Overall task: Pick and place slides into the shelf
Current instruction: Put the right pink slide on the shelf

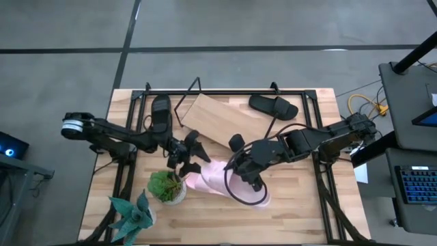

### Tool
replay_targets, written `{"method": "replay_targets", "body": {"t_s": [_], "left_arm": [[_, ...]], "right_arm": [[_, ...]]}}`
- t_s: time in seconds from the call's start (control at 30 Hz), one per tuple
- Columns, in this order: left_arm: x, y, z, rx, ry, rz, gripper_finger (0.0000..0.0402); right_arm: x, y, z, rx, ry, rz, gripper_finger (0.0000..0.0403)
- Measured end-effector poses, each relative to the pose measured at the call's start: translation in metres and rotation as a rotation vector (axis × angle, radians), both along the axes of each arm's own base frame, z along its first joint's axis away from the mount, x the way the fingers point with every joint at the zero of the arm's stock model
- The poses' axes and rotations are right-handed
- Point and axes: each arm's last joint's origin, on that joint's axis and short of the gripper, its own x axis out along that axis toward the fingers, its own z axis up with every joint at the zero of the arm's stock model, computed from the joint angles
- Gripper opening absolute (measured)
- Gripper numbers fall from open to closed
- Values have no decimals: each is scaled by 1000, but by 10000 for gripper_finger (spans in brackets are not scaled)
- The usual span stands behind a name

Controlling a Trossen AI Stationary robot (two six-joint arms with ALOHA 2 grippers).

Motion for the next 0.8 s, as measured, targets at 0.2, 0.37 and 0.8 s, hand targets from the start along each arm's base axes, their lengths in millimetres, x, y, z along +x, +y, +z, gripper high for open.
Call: {"method": "replay_targets", "body": {"t_s": [0.2,0.37,0.8], "left_arm": [[8,-12,5,54,-50,-27,247],[13,-13,10,48,-61,-25,215],[21,-13,8,65,-54,17,22]], "right_arm": [[1,-4,0,8,5,-18,9],[1,-4,0,14,10,-22,9],[0,-4,0,18,11,-24,9]]}}
